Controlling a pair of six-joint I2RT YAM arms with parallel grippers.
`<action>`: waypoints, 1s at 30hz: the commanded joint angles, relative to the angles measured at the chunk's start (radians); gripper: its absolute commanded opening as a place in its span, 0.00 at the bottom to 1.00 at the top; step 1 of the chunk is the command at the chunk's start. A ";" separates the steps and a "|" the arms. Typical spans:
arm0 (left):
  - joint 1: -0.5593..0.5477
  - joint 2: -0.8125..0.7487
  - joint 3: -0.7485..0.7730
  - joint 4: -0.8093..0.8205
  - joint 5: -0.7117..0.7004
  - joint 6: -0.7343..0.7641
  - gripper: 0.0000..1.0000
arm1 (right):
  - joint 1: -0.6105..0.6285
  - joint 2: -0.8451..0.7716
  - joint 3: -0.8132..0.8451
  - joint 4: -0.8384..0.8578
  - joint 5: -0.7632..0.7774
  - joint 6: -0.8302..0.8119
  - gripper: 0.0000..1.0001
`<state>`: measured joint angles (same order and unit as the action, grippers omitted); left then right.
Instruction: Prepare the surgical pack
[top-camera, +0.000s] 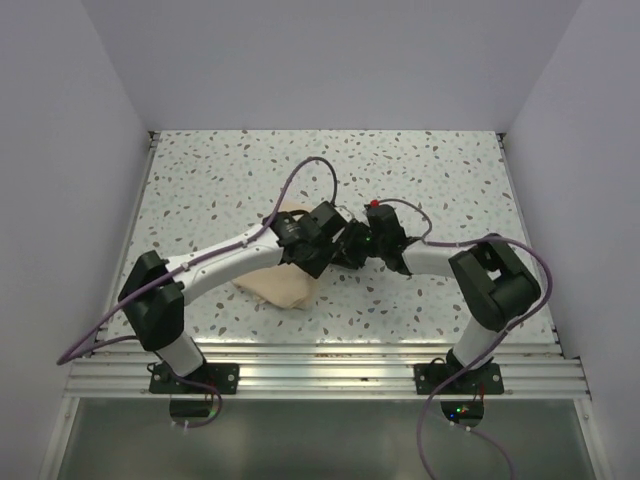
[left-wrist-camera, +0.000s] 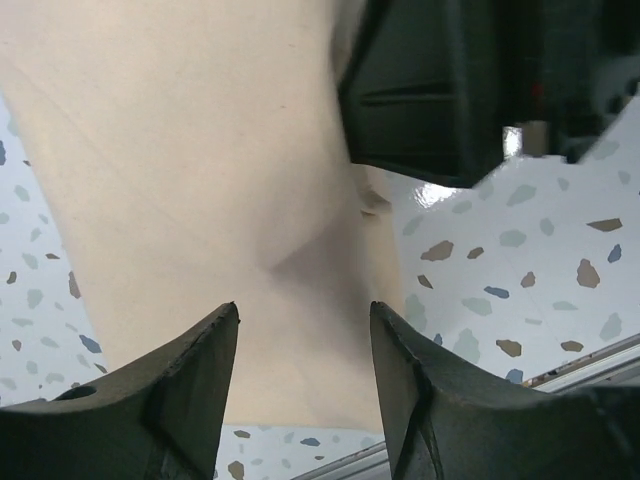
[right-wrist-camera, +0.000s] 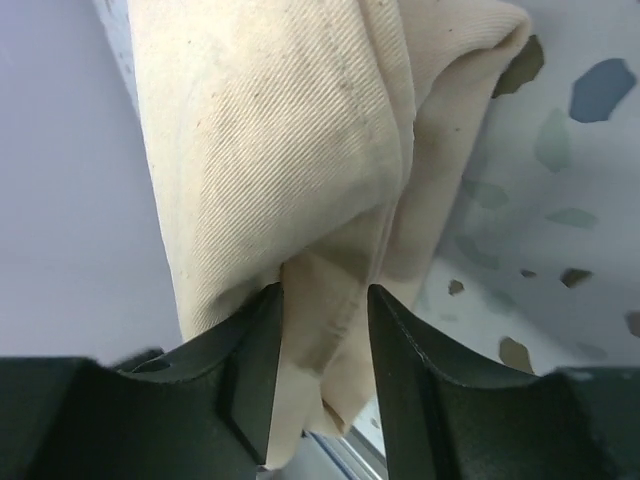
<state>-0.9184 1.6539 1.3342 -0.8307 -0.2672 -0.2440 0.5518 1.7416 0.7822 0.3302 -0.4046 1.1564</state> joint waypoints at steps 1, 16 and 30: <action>0.036 -0.034 0.032 0.054 0.045 0.003 0.59 | -0.024 -0.114 0.077 -0.327 0.044 -0.217 0.45; 0.038 0.145 0.144 0.025 0.014 0.014 0.60 | -0.092 -0.166 0.022 -0.350 -0.014 -0.250 0.16; 0.053 0.216 0.180 -0.002 -0.060 0.020 0.30 | -0.032 -0.056 0.048 -0.083 -0.069 -0.081 0.09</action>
<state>-0.8772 1.8618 1.4715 -0.8326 -0.2932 -0.2401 0.5037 1.6524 0.8055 0.1154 -0.4423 0.9974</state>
